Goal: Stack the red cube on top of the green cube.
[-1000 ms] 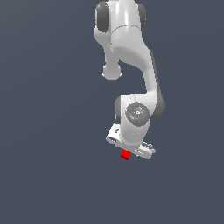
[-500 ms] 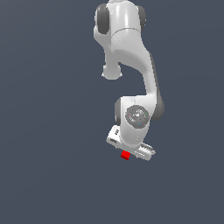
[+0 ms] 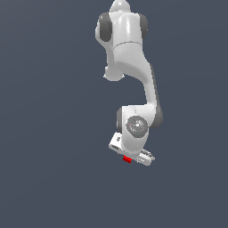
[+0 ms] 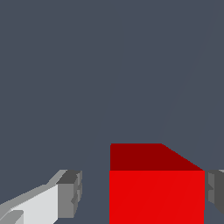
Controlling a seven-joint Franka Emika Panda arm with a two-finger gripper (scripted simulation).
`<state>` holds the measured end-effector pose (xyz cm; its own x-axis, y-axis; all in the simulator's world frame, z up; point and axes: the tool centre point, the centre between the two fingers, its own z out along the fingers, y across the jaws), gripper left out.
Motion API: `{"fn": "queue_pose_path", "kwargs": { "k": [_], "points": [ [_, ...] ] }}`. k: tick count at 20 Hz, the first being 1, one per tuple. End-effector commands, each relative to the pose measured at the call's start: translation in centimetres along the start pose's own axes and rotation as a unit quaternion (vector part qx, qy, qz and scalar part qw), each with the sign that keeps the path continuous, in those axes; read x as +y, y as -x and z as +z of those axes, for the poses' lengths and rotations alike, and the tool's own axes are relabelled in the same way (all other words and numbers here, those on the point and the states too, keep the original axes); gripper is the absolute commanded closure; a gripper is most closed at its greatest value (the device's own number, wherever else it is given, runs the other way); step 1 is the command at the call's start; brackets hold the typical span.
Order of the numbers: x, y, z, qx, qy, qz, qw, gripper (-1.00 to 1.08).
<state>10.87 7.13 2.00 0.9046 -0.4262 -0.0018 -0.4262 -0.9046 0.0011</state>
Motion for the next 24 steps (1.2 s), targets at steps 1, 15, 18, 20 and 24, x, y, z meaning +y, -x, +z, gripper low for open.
{"fn": "queue_pose_path", "kwargs": {
  "k": [1, 15, 18, 20, 24],
  "points": [
    [-0.1, -0.1, 0.1, 0.001, -0.001, 0.000, 1.0000, -0.92],
    [-0.1, -0.1, 0.0, 0.001, 0.000, 0.000, 1.0000, 1.08],
    [-0.1, -0.1, -0.4, 0.001, 0.000, 0.000, 1.0000, 1.08],
    [0.0, -0.1, -1.0, 0.001, 0.000, 0.000, 1.0000, 1.08],
    [0.0, 0.0, -3.2, 0.001, 0.000, 0.000, 1.0000, 1.08]
  ]
}}
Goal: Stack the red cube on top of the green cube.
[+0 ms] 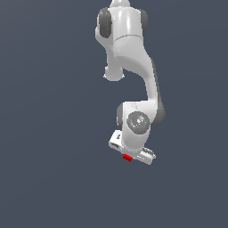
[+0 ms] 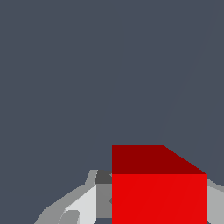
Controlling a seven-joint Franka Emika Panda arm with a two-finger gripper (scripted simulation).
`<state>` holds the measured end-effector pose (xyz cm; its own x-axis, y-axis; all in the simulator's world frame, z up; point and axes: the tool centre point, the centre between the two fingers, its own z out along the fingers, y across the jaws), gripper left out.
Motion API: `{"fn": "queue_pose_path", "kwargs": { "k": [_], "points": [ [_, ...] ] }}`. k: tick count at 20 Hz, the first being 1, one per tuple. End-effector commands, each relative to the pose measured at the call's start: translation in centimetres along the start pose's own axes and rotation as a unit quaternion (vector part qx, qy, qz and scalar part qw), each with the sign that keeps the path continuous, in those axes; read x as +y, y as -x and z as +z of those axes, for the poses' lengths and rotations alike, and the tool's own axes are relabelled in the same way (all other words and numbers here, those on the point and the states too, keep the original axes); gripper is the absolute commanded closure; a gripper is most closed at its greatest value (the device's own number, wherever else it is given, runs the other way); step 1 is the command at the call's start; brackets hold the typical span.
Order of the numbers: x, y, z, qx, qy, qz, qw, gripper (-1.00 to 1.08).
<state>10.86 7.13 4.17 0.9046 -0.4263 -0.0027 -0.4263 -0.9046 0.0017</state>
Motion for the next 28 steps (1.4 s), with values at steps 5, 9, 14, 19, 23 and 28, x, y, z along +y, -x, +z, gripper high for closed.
{"fn": "queue_pose_path", "kwargs": {
  "k": [5, 9, 14, 19, 23, 28],
  "points": [
    [0.0, 0.0, -4.8, 0.001, -0.001, 0.000, 1.0000, 1.08],
    [0.0, 0.0, -6.8, 0.001, -0.001, 0.000, 1.0000, 1.08],
    [0.0, -0.1, -7.8, 0.001, -0.001, 0.000, 1.0000, 1.08],
    [-0.1, -0.1, -7.8, 0.002, -0.001, 0.000, 1.0000, 1.08],
    [0.1, 0.2, -7.6, 0.002, -0.001, 0.000, 1.0000, 1.08],
    [0.5, 1.1, -7.1, 0.002, -0.001, 0.000, 1.0000, 1.08]
  ]
}}
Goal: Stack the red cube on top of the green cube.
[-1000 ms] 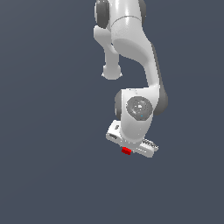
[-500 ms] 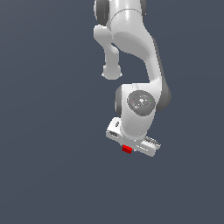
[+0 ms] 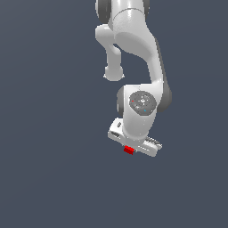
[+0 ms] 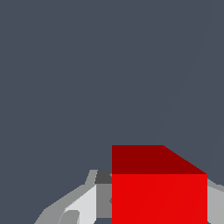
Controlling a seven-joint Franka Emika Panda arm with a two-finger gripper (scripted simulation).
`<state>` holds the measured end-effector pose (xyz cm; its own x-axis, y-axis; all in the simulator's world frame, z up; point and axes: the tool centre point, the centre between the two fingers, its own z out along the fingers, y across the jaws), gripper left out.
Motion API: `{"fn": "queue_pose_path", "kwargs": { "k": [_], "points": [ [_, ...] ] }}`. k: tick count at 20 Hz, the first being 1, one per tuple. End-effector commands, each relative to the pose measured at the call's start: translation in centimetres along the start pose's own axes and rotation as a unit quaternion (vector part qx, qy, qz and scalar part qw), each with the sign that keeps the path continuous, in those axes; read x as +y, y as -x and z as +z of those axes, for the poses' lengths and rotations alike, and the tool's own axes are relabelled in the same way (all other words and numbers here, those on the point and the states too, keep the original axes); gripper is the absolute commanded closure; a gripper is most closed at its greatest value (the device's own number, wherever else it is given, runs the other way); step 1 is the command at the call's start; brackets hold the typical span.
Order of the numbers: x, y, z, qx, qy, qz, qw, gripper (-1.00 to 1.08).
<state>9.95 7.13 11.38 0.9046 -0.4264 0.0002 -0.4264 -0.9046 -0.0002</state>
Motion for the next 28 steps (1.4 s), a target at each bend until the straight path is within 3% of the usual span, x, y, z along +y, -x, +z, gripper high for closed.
{"fn": "queue_pose_path", "kwargs": {
  "k": [1, 18, 28],
  "points": [
    [0.3, 0.5, 0.3, 0.000, 0.000, 0.000, 1.0000, 1.08],
    [3.4, 7.2, 4.3, 0.000, 0.000, 0.000, 1.0000, 1.08],
    [4.1, 8.7, 5.4, 0.000, 0.000, 0.000, 1.0000, 1.08]
  ]
}}
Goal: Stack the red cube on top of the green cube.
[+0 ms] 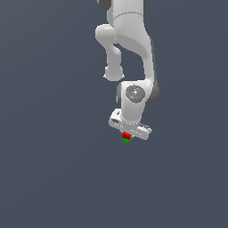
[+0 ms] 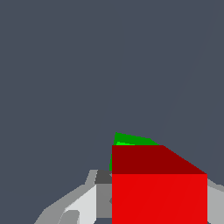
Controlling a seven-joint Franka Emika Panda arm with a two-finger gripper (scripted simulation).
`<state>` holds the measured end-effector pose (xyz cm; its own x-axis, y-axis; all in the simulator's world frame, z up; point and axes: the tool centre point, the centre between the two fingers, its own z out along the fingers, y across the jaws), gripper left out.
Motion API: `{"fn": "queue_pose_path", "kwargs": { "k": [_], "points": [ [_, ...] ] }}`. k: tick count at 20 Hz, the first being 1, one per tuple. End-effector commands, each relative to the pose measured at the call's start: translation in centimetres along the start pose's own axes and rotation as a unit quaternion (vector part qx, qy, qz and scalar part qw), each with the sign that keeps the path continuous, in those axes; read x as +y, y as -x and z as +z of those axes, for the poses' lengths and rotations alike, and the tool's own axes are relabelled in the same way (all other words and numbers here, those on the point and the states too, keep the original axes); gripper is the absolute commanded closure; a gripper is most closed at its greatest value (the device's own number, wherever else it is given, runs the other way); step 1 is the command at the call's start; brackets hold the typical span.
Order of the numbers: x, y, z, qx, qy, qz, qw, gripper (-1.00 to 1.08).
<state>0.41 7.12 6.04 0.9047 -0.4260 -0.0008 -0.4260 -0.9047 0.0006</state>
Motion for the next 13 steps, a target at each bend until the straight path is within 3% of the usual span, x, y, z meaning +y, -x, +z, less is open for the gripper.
{"fn": "queue_pose_path", "kwargs": {
  "k": [1, 3, 4, 13],
  "points": [
    [0.02, 0.06, 0.04, 0.001, 0.000, 0.000, 1.0000, 1.08],
    [0.00, 0.02, 0.03, 0.001, 0.000, 0.000, 1.0000, 1.08],
    [0.00, 0.02, 0.03, 0.001, 0.000, 0.000, 1.0000, -0.92],
    [0.00, 0.02, 0.03, 0.001, 0.000, 0.000, 1.0000, -0.92]
  ]
}}
